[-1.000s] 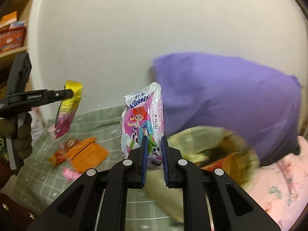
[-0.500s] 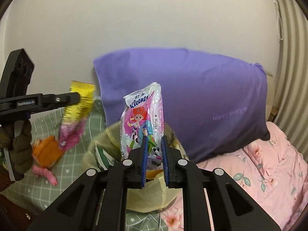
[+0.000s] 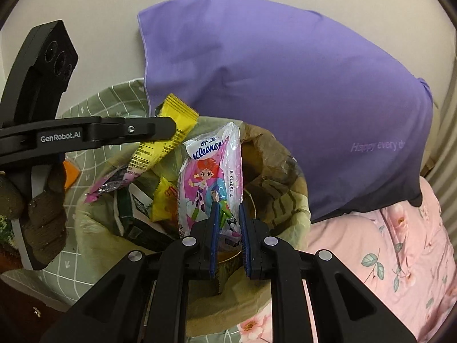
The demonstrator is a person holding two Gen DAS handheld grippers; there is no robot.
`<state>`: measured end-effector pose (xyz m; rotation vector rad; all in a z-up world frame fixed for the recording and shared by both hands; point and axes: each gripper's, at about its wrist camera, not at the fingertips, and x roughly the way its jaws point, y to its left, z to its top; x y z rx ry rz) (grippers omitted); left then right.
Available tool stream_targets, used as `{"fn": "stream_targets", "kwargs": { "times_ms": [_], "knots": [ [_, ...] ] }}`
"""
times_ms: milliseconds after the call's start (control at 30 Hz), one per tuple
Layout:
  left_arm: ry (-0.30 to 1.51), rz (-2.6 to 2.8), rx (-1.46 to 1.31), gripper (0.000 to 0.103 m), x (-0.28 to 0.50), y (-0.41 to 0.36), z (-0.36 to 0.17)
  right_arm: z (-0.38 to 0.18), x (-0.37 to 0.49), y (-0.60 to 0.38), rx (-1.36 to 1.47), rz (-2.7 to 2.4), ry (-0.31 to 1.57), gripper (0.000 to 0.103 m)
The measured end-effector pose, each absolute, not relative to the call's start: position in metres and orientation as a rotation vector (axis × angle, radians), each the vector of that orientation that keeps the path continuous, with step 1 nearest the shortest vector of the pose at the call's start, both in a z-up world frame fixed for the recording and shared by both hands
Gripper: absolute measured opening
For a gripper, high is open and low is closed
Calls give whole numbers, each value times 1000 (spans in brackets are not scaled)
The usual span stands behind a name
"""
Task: Collect trash
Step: 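Carry the tissue pack and yellow wrapper over the bin and open both tools, then move both tools back toward the red wrappers and orange bag on the mat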
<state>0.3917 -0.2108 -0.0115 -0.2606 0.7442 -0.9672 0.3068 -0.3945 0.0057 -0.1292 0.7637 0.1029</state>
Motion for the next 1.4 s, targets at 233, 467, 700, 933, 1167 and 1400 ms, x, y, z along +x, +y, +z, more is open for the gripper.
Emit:
{"fn": "stream_targets", "kwargs": {
  "times_ms": [233,467,700,933,1167,1400],
  "knots": [
    [770,-960,-212,7,380,-207,-25,7,301,-398,-108,128,747,14],
    [779,-963,-221,7,381,-208,-19,17,284,-411,6,128,701,14],
    [844,-996,-210,7,388,-230,-25,21,279,-417,33,112,685,15],
    [851,-1017,-295,32,394,-220,-8,24,273,-420,27,73,668,25],
    [778,-937,-273,41,383,-190,18,27,267,-408,15,85,655,34],
    [696,-739,-227,43,360,-117,30,43,262,-379,21,118,593,34]
  ]
}}
